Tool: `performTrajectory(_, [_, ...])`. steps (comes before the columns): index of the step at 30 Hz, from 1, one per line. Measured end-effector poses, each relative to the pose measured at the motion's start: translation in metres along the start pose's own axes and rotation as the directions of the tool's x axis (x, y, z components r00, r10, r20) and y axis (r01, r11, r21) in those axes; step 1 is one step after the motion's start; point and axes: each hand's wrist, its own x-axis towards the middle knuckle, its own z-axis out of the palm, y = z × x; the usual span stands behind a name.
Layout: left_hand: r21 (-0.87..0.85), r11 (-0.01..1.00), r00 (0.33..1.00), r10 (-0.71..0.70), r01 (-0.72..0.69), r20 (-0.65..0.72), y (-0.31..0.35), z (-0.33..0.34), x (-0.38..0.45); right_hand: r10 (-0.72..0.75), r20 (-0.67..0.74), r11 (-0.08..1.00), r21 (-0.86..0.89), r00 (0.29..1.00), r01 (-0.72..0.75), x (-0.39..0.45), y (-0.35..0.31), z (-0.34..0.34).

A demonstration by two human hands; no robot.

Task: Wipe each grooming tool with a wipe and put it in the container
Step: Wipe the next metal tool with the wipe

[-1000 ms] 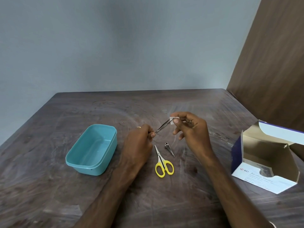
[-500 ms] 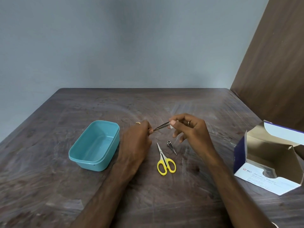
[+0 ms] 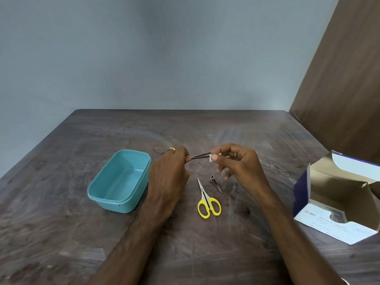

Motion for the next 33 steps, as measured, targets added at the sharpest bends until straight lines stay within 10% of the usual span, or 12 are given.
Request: performTrajectory(33, [-0.119, 0.989, 0.995, -0.098, 0.093, -0.03, 0.0034, 0.0039, -0.0025, 0.126, -0.067, 0.974, 0.198, 0.99, -0.111, -0.0008, -0.0017, 0.0028])
